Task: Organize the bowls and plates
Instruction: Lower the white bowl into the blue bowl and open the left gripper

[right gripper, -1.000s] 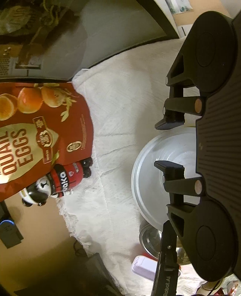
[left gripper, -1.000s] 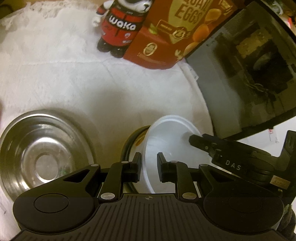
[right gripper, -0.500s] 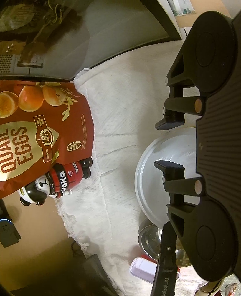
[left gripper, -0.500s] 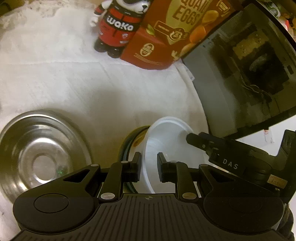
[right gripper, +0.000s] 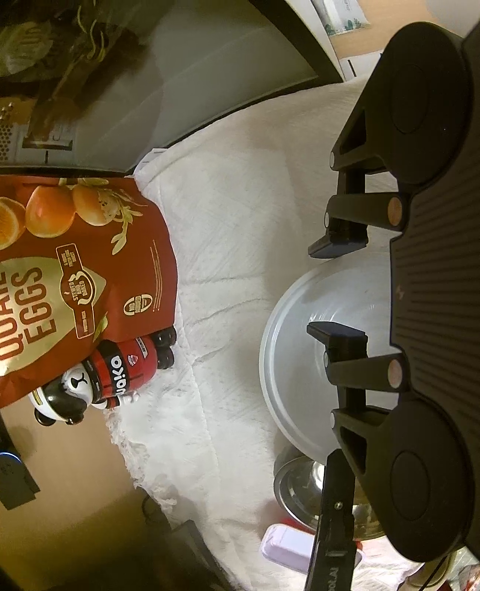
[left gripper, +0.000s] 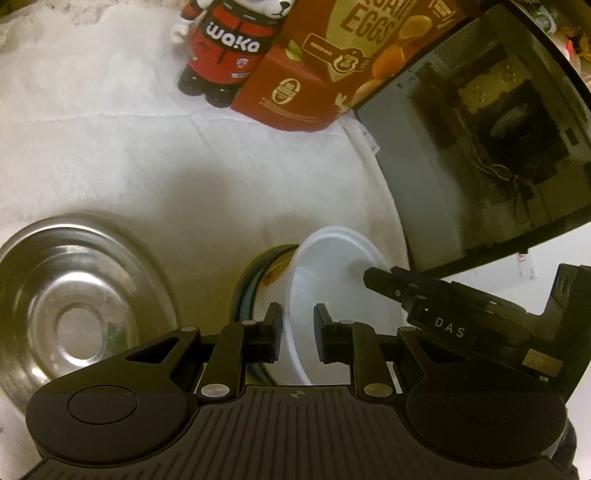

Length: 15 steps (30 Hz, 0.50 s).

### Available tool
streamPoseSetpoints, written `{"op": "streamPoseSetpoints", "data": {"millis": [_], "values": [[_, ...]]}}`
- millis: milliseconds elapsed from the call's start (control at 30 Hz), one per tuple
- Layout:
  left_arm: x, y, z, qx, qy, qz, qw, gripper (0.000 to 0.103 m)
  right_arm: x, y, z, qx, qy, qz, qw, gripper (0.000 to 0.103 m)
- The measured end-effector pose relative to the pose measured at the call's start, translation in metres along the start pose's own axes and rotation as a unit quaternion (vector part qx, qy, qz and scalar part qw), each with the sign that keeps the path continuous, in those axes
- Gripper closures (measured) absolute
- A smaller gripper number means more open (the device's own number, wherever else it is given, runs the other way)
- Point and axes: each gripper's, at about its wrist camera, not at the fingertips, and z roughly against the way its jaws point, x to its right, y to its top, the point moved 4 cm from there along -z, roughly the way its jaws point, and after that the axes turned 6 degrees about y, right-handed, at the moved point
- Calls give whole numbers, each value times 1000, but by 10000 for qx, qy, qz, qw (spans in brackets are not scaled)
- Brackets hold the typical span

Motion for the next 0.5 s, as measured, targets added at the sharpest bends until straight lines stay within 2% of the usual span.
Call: {"op": "streamPoseSetpoints", "data": {"millis": [133, 300, 500], "values": [[-2, 0, -6, 39, 164, -145, 9998, 83, -1, -3, -3, -21, -56, 17, 10000, 64], [-7, -5, -14, -131, 221, -135, 9996, 84, -2, -7, -10, -95, -165, 88, 9998, 64], [-10, 3, 17, 282, 155, -141, 9994, 84, -1, -1, 8, 105, -239, 75, 9996, 64]]}}
